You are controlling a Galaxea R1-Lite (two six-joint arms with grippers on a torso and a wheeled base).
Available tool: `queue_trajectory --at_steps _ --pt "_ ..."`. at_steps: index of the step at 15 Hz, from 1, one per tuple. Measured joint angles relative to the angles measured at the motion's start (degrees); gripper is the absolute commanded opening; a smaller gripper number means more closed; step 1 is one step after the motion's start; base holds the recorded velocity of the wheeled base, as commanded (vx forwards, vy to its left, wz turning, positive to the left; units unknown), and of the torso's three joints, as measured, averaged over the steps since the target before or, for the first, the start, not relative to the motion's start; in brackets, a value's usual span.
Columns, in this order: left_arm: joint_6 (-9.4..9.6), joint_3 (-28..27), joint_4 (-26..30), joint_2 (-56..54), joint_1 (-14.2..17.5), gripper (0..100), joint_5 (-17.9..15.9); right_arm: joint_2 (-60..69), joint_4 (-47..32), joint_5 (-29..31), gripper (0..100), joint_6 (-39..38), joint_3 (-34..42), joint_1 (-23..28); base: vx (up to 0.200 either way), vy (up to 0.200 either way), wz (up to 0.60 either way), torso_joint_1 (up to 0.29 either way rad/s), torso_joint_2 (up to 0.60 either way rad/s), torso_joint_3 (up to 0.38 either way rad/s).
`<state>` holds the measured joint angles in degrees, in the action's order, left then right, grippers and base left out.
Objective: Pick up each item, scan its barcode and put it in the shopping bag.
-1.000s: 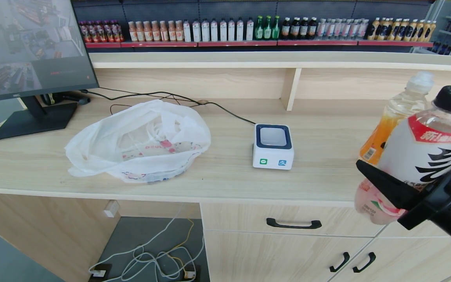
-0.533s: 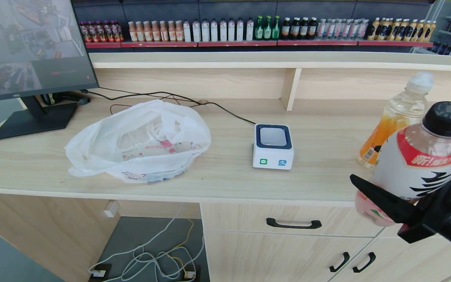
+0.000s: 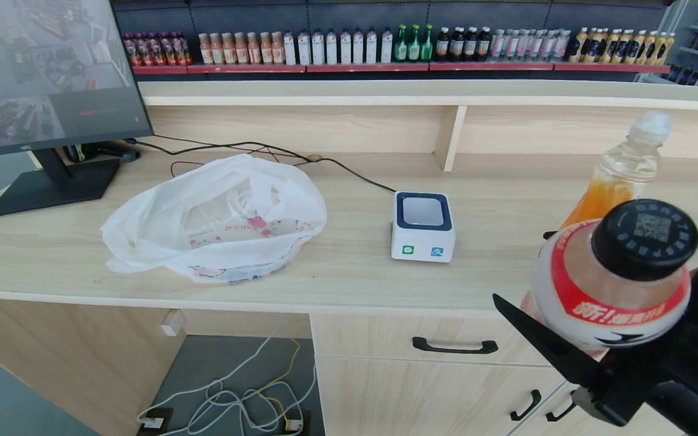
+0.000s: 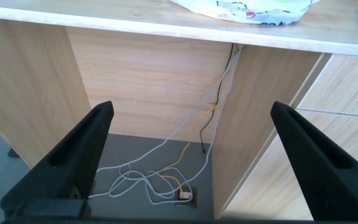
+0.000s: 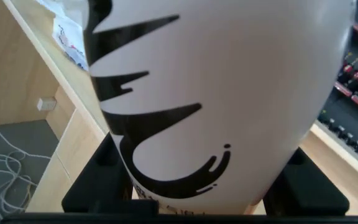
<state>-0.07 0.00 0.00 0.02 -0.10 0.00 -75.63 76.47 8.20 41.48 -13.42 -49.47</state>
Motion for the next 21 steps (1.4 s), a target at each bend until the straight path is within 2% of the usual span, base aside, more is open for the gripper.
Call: queue_trajectory --at_steps 4,6,10,15,21 --pt "0.0 0.0 0.0 0.0 0.05 100 0.0 0.59 3.28 0.68 0 9.4 2.18 -3.97 0.0 0.0 0.0 0.0 0.0 0.0" --pt "0.0 0.0 0.0 0.0 0.02 100 0.0 0.9 4.62 0.72 0 11.61 5.3 -4.5 0.0 0.0 0.0 0.0 0.0 0.0" --pt "0.0 0.0 0.0 0.0 -0.01 100 0.0 0.88 8.08 0.66 0 21.76 9.52 -4.88 0.0 0.0 0.0 0.0 0.0 0.0" --pt "0.0 0.0 0.0 0.0 0.0 100 0.0 -3.75 10.09 -1.01 0 30.39 6.79 -10.23 0.0 0.0 0.0 0.0 0.0 0.0" --pt "0.0 0.0 0.0 0.0 0.0 100 0.0 -6.51 12.26 -6.11 0 34.47 4.8 -10.95 0.0 0.0 0.0 0.0 0.0 0.0"
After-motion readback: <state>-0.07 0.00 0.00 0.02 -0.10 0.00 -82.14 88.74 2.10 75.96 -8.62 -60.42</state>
